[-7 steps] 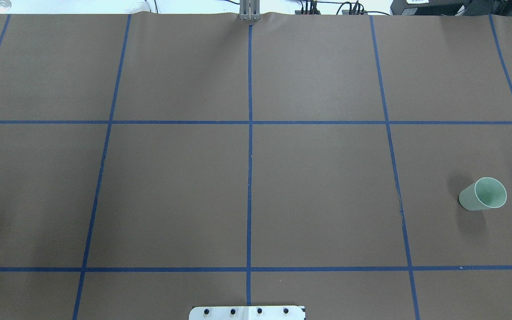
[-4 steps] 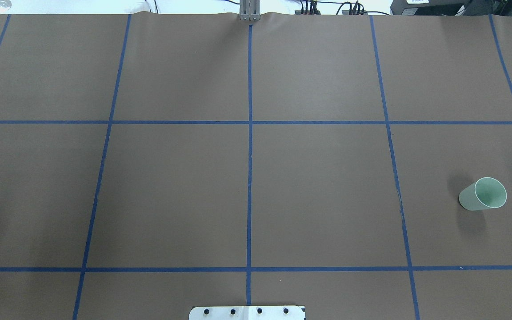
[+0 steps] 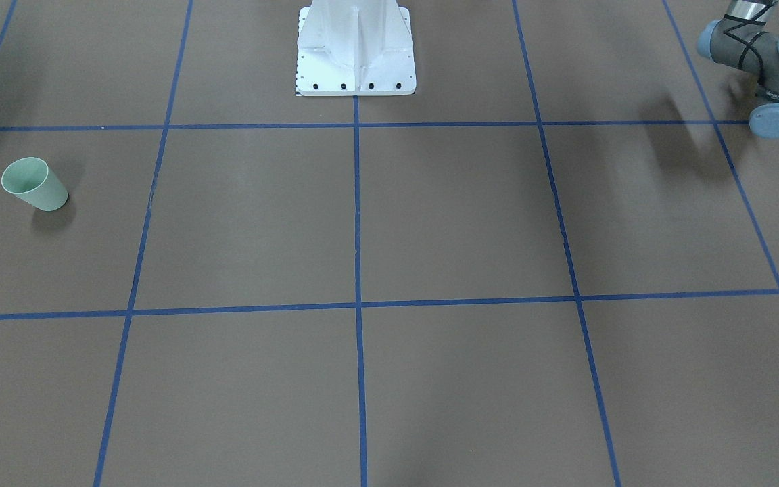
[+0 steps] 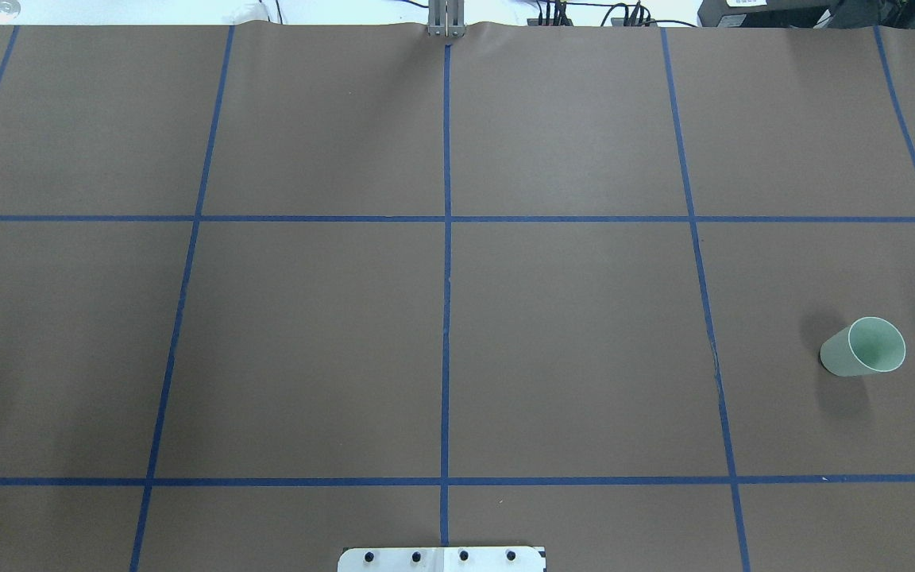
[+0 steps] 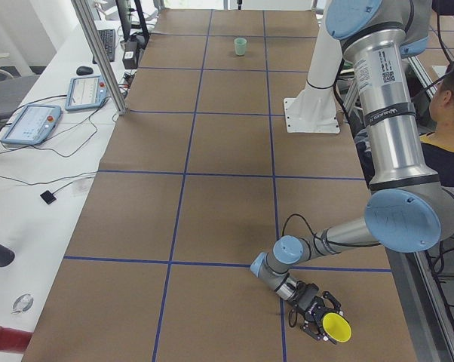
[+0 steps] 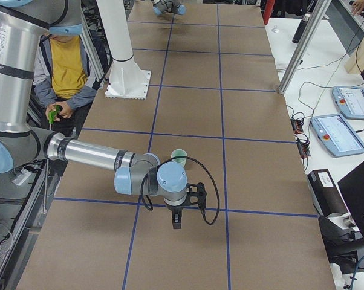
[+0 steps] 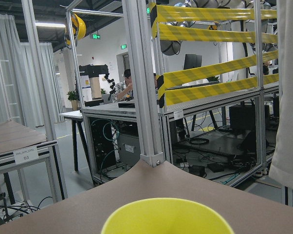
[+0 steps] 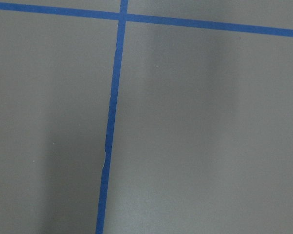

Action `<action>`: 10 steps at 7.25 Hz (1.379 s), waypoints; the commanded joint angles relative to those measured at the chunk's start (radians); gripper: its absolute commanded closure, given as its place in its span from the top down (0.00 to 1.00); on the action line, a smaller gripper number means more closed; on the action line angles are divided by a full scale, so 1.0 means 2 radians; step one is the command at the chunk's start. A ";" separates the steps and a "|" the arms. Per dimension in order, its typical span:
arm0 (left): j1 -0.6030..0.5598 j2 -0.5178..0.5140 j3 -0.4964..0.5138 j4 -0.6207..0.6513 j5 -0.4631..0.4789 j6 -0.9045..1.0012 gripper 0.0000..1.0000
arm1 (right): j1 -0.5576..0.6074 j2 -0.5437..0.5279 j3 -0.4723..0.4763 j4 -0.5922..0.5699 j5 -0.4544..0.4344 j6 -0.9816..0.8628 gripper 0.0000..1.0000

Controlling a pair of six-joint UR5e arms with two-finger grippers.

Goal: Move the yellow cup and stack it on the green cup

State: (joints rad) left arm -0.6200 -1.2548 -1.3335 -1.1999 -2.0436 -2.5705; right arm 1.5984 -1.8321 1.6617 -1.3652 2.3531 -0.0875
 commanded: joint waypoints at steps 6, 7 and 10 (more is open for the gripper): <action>-0.059 0.108 -0.112 -0.014 0.218 0.167 0.43 | 0.000 0.003 0.001 0.016 -0.001 0.001 1.00; -0.123 0.104 -0.121 -0.029 0.298 0.218 0.43 | 0.000 0.003 0.002 0.024 -0.001 0.000 1.00; -0.279 0.068 -0.136 -0.155 0.478 0.393 0.43 | 0.000 0.009 0.007 0.034 0.000 0.010 1.00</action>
State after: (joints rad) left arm -1.0584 -1.0872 -1.5992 -1.3878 -1.2326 -1.9367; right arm 1.5984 -1.8223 1.6706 -1.3013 2.3516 -0.0804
